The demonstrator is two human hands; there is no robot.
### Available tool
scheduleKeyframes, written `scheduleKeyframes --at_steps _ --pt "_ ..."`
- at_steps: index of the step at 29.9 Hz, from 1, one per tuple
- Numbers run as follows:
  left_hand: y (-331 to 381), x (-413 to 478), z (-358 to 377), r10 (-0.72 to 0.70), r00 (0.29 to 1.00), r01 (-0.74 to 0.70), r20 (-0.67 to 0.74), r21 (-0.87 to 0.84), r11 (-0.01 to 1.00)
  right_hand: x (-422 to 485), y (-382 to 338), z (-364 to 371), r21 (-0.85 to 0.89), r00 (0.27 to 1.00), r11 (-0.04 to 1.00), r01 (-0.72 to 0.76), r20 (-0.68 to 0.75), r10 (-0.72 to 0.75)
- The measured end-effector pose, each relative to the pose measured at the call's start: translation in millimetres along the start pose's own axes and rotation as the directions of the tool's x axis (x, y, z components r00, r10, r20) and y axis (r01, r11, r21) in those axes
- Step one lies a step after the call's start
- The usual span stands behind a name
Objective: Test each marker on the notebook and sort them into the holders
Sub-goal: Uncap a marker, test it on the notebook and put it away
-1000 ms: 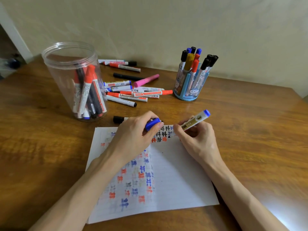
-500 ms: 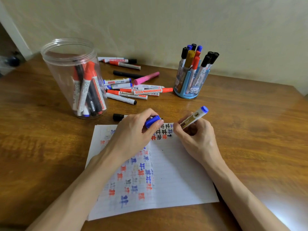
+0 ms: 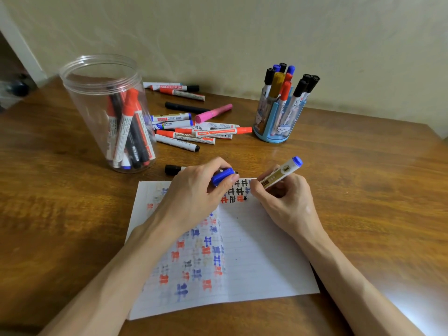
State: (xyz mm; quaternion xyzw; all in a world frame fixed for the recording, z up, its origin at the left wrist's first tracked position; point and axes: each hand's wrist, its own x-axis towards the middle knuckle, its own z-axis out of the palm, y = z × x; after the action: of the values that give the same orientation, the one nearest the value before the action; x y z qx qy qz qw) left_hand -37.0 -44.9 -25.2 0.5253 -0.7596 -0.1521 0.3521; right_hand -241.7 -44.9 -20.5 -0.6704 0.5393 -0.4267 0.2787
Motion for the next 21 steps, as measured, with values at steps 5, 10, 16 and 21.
scheduleKeyframes --at_steps 5,10,16,21 --pt "-0.7 0.4 0.2 -0.001 1.0 0.001 -0.003 0.004 1.0 -0.4 0.5 0.5 -0.026 0.999 1.0 -0.005 -0.036 0.004" --pt "-0.6 0.1 -0.3 -0.002 1.0 0.002 0.003 0.006 1.0 1.4 1.2 -1.8 0.023 1.0 1.0 0.012 -0.028 -0.011" --pt "0.1 -0.2 -1.0 0.003 1.0 -0.003 0.0 0.013 1.0 1.3 0.6 -1.5 0.016 1.0 1.0 0.011 -0.025 -0.01" --pt "-0.1 0.1 -0.3 0.003 1.0 -0.003 0.004 0.013 1.0 -0.4 -0.6 -1.7 0.004 1.0 1.0 0.017 -0.006 -0.017"
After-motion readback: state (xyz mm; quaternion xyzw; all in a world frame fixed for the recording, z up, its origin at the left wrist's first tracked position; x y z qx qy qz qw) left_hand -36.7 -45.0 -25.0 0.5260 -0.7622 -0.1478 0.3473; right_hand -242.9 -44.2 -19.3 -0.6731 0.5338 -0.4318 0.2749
